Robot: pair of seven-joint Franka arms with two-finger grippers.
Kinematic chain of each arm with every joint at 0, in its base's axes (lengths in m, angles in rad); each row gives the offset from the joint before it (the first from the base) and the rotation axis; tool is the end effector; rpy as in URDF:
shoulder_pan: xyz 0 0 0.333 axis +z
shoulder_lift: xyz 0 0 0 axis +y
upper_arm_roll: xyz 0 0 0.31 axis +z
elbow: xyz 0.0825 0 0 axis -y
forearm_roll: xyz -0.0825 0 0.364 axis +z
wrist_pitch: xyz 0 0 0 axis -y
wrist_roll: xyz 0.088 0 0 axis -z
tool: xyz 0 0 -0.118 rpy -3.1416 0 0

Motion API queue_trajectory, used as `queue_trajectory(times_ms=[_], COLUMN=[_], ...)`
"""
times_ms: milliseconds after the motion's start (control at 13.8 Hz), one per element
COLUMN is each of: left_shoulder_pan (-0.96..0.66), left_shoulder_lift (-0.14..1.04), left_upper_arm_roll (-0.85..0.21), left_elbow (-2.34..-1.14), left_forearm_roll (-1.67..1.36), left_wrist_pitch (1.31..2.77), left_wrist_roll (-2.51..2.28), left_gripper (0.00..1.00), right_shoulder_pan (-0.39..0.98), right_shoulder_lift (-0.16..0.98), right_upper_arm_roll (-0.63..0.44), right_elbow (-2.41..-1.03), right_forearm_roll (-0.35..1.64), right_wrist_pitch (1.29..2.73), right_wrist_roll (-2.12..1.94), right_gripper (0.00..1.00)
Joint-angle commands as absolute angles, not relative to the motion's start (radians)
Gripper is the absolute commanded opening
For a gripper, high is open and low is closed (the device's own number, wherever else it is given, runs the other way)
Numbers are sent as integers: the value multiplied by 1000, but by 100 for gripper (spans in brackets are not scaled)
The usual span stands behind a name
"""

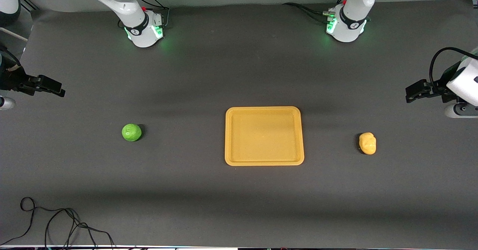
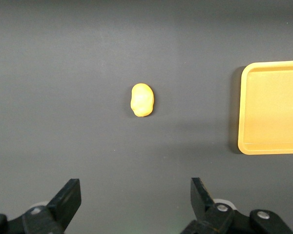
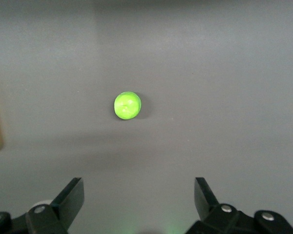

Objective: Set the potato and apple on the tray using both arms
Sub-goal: 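Move the left gripper toward the yellow potato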

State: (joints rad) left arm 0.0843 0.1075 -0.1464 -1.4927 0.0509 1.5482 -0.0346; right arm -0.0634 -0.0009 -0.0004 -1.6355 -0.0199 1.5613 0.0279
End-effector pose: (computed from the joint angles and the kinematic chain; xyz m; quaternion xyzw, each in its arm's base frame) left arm 0.5626 -0.0245 0.5824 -0.9994 0.0136 0.0245 0.0188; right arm 0.5286 -0.0361 0.5781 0.9982 -0.0455 -0.0368 0.0093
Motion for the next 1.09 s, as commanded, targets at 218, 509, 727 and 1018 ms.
queue_trajectory(times_ms=[218,509,727,1018], left_shoulder_pan=[81,83,89,103], left_shoulder_lift=[100,213,358,471], left_upper_arm_roll=[-143,-141,-135,-133], left_elbow=[-1494,-1506,-1548,-1675], left_forearm_roll=[49,63,69,136], left_wrist_pitch=[1554,1595,1776,2065], left_wrist_roll=[-31,-25,-32,-26], left_gripper=[100,100,100,100], right_shoulder_pan=[-48,-48,-48,-48], right_shoulder_lift=[5,3,3,3], right_upper_arm_roll=[-14,-14,-14,-15], right_elbow=[-1615,-1617,-1618,-1620], right_forearm_roll=[-23,-18,-17,-17], right_wrist_pitch=[1540,1537,1536,1529], right_wrist_roll=[31,32,31,23], right_gripper=[100,100,100,100])
